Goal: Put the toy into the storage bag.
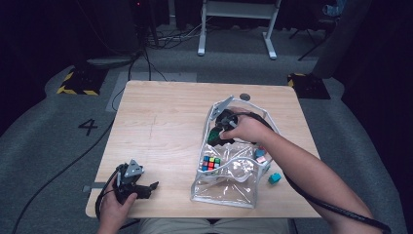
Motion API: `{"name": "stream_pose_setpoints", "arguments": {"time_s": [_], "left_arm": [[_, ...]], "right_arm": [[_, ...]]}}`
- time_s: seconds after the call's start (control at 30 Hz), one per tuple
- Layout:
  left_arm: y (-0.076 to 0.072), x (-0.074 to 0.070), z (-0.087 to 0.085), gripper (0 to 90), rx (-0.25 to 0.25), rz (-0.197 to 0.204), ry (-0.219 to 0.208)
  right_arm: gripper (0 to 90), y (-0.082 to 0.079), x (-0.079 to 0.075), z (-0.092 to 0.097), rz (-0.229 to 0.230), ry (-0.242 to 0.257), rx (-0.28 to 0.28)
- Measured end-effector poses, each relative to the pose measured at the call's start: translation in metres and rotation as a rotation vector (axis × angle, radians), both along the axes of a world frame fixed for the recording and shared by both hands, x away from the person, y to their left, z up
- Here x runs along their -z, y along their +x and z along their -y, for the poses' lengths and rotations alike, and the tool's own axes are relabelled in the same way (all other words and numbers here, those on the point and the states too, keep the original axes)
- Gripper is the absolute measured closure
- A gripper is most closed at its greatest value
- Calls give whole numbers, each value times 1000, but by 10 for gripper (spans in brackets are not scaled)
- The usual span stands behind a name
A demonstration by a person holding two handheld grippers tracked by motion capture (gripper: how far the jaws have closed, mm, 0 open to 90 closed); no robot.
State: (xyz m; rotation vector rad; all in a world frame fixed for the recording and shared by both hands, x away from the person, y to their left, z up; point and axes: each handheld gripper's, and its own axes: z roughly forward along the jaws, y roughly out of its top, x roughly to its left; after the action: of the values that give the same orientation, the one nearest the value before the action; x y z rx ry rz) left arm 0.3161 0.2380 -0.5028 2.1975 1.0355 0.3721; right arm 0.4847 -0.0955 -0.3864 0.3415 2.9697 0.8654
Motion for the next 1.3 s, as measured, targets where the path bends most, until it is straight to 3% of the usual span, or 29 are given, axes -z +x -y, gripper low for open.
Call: {"name": "stream_pose_setpoints", "arguments": {"time_s": [0.27,0.47,0.63,1.3], "left_arm": [[0,0,0,138,-2,0,-3],[0,0,0,138,-4,0,-5],[0,0,0,138,-4,0,-7],[0,0,0,138,-5,0,-8]], "right_arm": [[432,3,9,0,-4,-21,-9],[432,6,12,-2,18,-37,-23],[432,7,17,-2,3,-53,-32],[429,5,24,-6,-35,-18,-37]]}}
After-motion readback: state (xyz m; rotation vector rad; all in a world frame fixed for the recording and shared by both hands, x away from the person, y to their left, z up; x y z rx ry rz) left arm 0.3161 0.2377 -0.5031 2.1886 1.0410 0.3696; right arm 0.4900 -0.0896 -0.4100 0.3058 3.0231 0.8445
